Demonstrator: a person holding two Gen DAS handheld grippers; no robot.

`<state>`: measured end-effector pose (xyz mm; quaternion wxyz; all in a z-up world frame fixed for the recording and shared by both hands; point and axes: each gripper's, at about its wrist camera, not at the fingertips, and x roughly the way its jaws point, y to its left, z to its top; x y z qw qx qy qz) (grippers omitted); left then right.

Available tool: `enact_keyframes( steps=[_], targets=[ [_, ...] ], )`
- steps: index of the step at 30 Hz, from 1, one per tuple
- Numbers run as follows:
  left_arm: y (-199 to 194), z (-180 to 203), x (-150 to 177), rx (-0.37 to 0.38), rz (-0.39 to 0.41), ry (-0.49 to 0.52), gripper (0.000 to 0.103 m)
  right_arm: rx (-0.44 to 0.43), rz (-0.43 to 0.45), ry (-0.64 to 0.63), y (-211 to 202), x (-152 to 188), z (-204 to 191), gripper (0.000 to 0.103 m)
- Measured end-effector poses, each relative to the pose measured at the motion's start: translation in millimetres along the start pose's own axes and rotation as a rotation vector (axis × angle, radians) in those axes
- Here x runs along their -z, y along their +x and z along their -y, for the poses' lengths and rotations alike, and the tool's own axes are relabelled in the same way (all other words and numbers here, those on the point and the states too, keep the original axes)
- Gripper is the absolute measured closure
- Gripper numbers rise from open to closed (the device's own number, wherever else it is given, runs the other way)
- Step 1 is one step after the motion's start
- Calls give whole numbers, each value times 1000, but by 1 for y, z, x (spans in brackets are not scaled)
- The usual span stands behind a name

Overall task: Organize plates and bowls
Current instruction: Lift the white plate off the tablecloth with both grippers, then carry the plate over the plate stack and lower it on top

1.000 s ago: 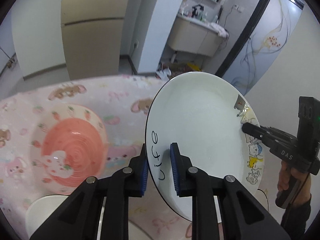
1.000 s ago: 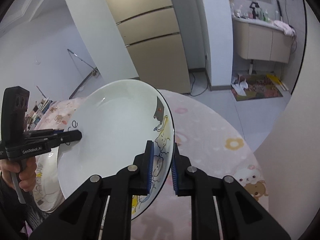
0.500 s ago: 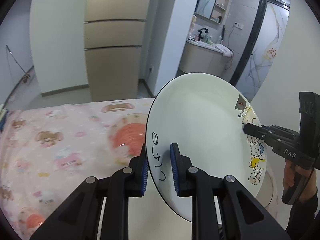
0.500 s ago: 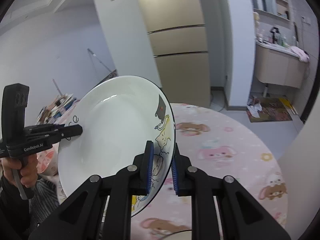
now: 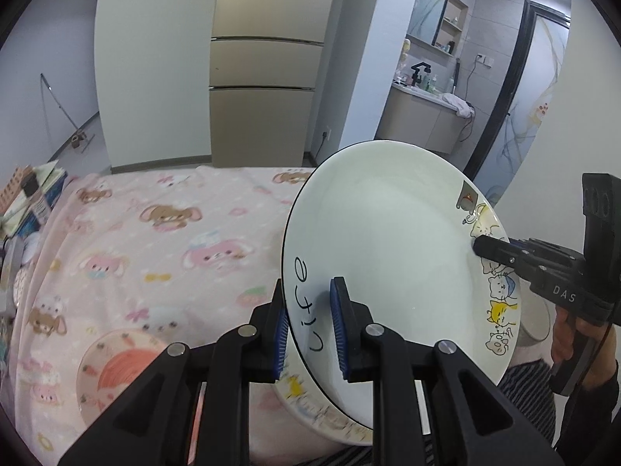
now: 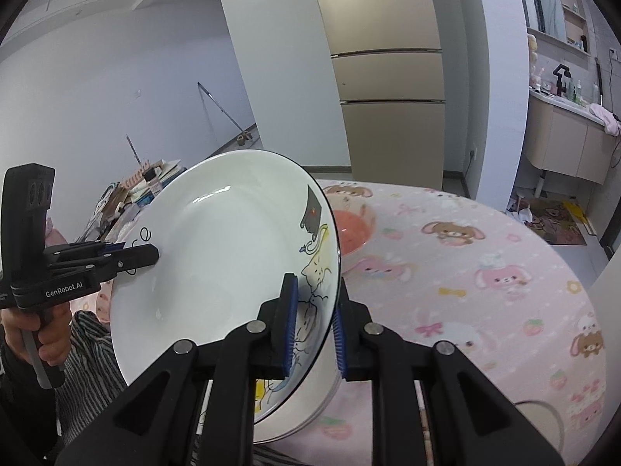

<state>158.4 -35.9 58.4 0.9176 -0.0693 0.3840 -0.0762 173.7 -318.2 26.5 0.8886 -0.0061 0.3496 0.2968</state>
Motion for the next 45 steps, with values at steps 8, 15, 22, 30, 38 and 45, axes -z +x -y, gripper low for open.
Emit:
enact_keyframes(
  steps=[8, 15, 22, 30, 38, 45],
  targets=[
    [13, -11, 26, -8, -29, -26, 82, 11, -9, -2, 17, 24, -11, 86],
    [37, -12, 41, -16, -58, -1, 82, 22, -32, 22, 32, 43, -3, 86],
    [53, -13, 49, -28, -94, 16, 82, 43, -62, 28, 43, 50, 1, 86],
    [59, -11, 50, -47, -94, 39, 82, 69, -74, 19, 48, 53, 1, 84],
    [65, -4, 51, -128, -98, 90, 82, 136, -83, -51, 52, 55, -9, 82],
    [64, 3, 53, -149, -70, 136, 85, 239, -80, -136, 52, 58, -19, 82]
  ],
)
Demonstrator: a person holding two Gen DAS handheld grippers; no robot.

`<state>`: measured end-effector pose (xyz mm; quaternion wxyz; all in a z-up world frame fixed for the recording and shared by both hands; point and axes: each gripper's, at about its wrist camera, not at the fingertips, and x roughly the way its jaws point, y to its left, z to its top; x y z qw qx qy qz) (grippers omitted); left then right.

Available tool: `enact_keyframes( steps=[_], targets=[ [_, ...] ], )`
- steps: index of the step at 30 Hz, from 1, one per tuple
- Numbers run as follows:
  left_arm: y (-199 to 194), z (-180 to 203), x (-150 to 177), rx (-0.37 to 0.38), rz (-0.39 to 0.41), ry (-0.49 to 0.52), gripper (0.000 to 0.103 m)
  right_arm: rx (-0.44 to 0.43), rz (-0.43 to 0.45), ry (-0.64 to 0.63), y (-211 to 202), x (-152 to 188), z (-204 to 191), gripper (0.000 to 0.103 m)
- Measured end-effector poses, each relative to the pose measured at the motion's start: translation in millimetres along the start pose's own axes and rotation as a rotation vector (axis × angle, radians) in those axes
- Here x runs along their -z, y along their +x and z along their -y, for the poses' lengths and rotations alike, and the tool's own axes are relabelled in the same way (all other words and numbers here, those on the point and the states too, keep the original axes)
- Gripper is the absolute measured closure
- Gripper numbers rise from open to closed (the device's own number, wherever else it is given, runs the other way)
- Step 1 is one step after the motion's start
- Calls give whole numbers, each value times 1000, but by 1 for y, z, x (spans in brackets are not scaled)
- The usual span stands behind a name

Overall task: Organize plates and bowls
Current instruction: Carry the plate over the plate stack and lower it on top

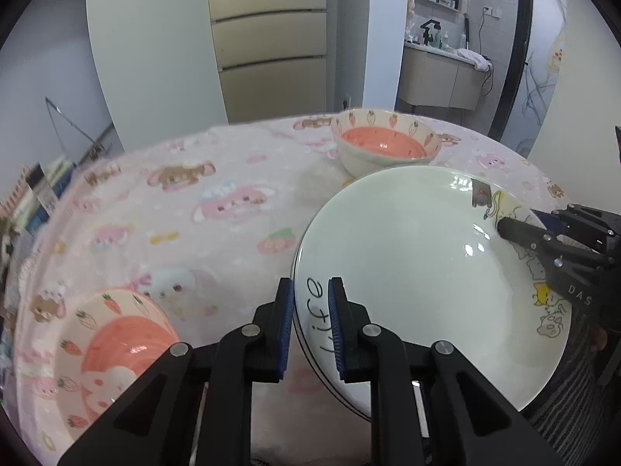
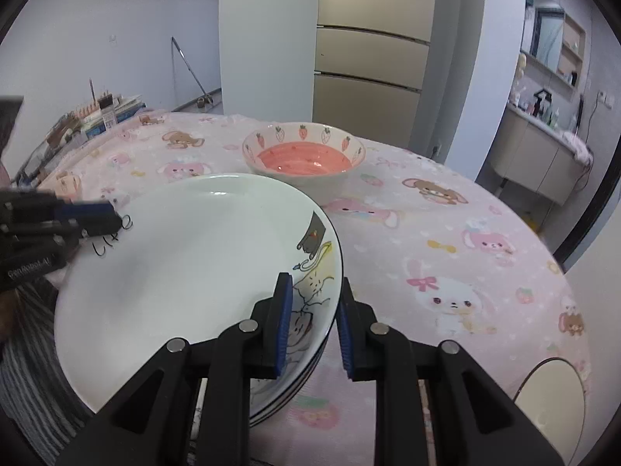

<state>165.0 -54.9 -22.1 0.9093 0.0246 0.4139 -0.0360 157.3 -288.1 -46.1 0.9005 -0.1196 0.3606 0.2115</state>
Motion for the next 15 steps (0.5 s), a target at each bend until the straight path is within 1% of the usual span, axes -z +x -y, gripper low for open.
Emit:
enact_keyframes(
  steps=[1, 2, 4, 5, 9, 12, 15],
  targets=[
    [-1, 3, 0, 17, 7, 16, 88, 0, 3, -2, -1, 0, 0, 82],
    [-1, 7, 0, 30, 5, 33, 88, -2, 2, -3, -1, 0, 1, 82],
    [1, 16, 1, 6, -2, 68, 88, -1, 1, -4, -1, 0, 1, 82],
    [1, 18, 1, 6, -1, 77, 88, -2, 1, -4, -1, 0, 1, 82],
    [-1, 11, 1, 30, 12, 44, 88, 3, -2, -5, 0, 0, 1, 83],
    [-1, 3, 2, 62, 11, 7, 88, 50, -33, -44, 8, 3, -6, 83],
    [-1, 0, 3, 90, 14, -11, 88, 135, -14, -122, 6, 4, -20, 84]
  ],
)
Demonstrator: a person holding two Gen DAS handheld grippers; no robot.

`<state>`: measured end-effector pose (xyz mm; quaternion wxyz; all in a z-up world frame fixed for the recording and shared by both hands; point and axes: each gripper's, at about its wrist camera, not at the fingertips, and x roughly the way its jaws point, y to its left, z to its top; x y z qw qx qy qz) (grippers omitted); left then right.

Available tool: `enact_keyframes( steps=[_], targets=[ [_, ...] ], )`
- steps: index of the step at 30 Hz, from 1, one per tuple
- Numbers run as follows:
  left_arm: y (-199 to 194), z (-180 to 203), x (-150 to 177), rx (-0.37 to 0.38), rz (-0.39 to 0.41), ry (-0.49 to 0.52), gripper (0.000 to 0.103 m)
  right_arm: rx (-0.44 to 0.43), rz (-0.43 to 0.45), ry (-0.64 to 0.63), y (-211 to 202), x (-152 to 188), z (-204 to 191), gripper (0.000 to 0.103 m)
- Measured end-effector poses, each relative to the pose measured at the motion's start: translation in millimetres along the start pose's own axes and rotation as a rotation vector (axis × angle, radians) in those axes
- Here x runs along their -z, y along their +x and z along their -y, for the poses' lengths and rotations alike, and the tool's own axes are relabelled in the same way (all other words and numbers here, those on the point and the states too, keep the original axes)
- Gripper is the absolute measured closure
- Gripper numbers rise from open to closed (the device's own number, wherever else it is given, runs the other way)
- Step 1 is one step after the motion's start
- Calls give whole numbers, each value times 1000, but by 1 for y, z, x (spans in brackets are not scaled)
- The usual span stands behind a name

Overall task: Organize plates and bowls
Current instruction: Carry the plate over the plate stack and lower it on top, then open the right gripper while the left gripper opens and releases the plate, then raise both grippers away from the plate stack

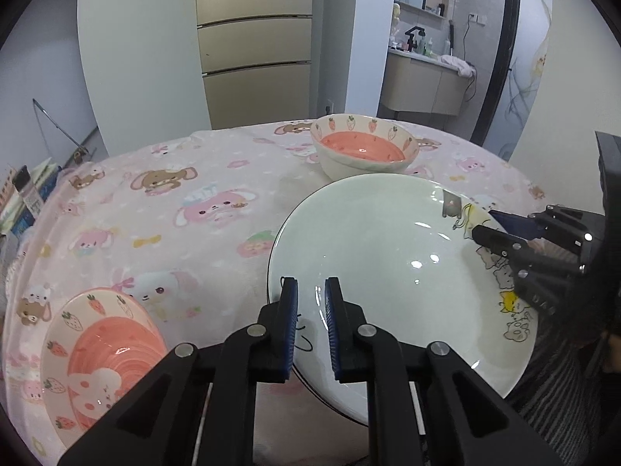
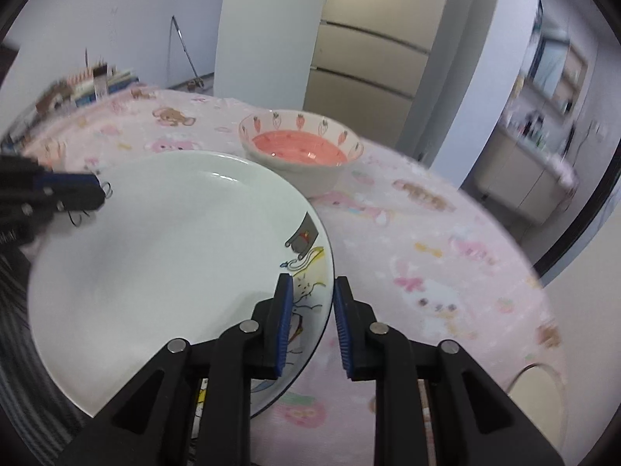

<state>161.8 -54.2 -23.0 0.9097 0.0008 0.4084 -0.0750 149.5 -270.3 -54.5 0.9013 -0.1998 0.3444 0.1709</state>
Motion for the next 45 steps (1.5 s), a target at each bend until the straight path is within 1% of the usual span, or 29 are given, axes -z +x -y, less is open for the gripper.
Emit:
enact_keyframes(
  steps=[2, 6, 8, 10, 11, 12, 13, 14, 15, 16, 17, 19, 22, 25, 26, 28, 32, 34, 38, 41, 43, 45],
  targets=[
    [-1, 0, 1, 6, 6, -1, 88, 31, 0, -28, 0, 0, -5, 84],
    [-1, -2, 4, 12, 7, -10, 88, 36, 9, -24, -3, 0, -4, 84],
    [-1, -7, 4, 28, 5, -33, 88, 43, 51, -32, -12, 0, -6, 82],
    [-4, -11, 4, 42, 20, -52, 88, 40, 95, -37, -22, -1, -7, 55],
    [-7, -13, 4, 44, 26, -62, 88, 33, 113, -38, -25, -2, -8, 27],
    [-10, -15, 5, 49, 33, -78, 88, 36, 130, -40, -28, -2, -8, 16],
    [-13, -16, 6, 55, 37, -86, 84, 44, 142, -43, -30, -3, -9, 15],
    [-14, -17, 6, 62, 40, -90, 77, 50, 148, -46, -31, -3, -9, 14],
    [-14, -18, 6, 61, 42, -94, 48, 53, 148, -49, -31, -4, -10, 9],
    [-15, -19, 6, 43, 46, -100, 11, 65, 148, -53, -31, -5, -12, 6],
    [-16, -19, 5, 37, 55, -103, 1, 83, 153, -61, -32, -5, -13, 0],
    [-22, -19, 5, 57, 87, -103, 0, 87, 182, -73, -37, -6, -15, 0],
    [-27, -19, 5, 44, 115, -98, 0, 92, 239, -67, -46, -7, -13, 0],
    [-38, -19, 3, 42, 174, -96, 0, 129, 364, -46, -67, -7, -9, 0],
    [-44, -20, 3, 31, 210, -97, 0, 128, 412, -32, -75, -7, -7, 0],
    [-52, -22, 2, 23, 258, -101, 0, 102, 474, 2, -86, -7, -2, 0],
    [-63, -24, 1, 21, 330, -102, 0, 13, 535, 70, -100, -12, 10, 0],
    [-65, -23, 0, 9, 344, -95, 0, 10, 584, 95, -111, -13, 12, 0],
    [-71, -19, 0, -13, 372, -76, 0, -19, 614, 124, -127, -21, 11, 0],
    [-82, -14, -2, -41, 411, -38, 0, -75, 604, 160, -134, -22, 12, 0],
    [-91, -9, -4, -67, 435, -9, 0, -83, 594, 171, -137, -25, 13, 0],
    [-102, -7, -9, -59, 440, 3, 0, -95, 600, 169, -141, -29, 14, 0]
  ],
)
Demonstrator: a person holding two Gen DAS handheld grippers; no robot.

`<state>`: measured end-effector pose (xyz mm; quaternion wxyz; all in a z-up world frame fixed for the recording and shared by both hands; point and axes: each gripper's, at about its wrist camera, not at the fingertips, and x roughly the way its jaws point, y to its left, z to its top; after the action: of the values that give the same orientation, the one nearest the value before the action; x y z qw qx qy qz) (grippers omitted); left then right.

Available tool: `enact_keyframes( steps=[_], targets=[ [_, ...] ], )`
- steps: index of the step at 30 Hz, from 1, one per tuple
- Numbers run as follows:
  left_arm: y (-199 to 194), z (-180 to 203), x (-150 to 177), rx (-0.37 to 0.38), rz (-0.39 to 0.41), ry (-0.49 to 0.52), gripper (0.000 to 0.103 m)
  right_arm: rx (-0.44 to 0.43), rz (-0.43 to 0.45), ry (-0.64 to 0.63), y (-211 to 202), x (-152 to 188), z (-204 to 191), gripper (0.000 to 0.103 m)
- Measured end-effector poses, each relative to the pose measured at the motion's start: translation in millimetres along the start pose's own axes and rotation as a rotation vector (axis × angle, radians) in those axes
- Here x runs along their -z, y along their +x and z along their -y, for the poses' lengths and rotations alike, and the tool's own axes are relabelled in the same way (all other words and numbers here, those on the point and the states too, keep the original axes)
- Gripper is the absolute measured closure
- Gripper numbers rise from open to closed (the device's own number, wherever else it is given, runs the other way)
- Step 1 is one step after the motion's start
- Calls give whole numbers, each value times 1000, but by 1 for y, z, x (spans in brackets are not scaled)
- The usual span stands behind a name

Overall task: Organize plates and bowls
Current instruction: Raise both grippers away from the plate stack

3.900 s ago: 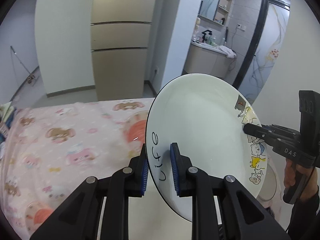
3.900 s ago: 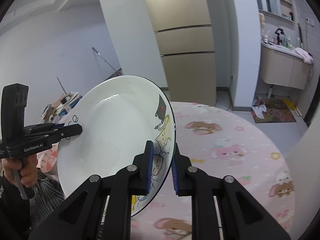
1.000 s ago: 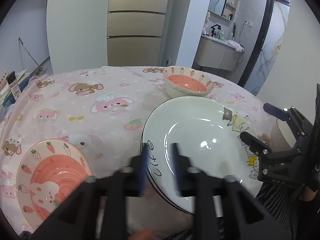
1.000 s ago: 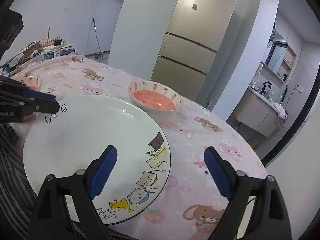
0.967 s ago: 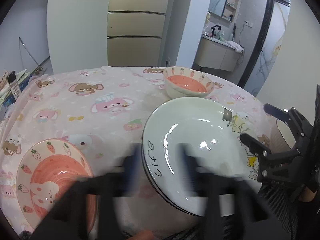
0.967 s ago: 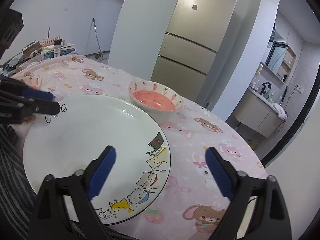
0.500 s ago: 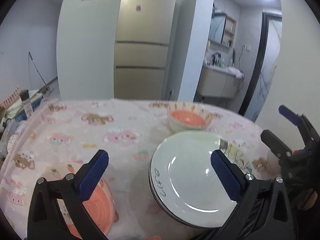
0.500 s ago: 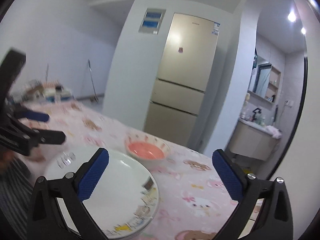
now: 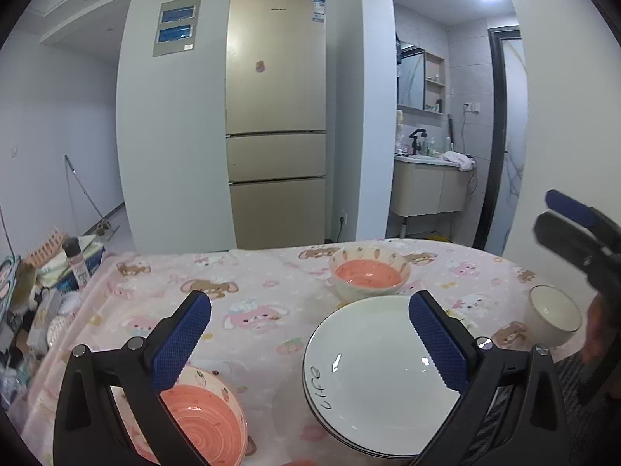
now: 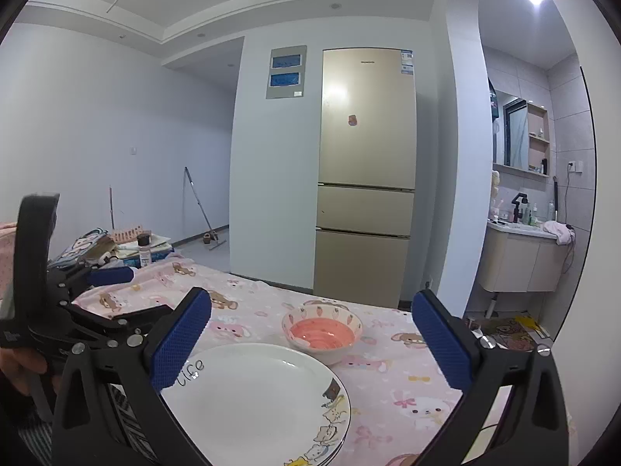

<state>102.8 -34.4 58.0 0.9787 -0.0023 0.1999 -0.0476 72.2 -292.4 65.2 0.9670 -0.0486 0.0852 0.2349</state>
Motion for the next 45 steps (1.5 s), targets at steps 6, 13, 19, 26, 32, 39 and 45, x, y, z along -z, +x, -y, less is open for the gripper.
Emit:
enact_keyframes(
  steps=[6, 13, 19, 26, 32, 39, 45],
  targets=[
    [-31, 2, -31, -1, 54, 34, 0, -73, 86, -11, -15, -22, -9, 0],
    [-59, 6, -70, -37, 121, 72, 0, -41, 107, -53, -28, -56, -18, 0],
    [-72, 7, -106, -2, 182, 28, 0, 25, 177, -52, -42, -92, -8, 0],
    [-62, 20, -149, 17, 198, 63, 0, 27, 174, -64, -27, -127, 2, 0],
    [-37, 23, -172, 50, 193, 49, 0, 82, 118, -65, 11, -140, 18, 0],
    [25, 17, -184, 130, 75, -32, 0, 88, 25, -54, 56, -127, 43, 0],
    [90, 5, -147, 113, -55, -90, 0, 86, -37, 24, 87, -94, 64, 0]
  ],
)
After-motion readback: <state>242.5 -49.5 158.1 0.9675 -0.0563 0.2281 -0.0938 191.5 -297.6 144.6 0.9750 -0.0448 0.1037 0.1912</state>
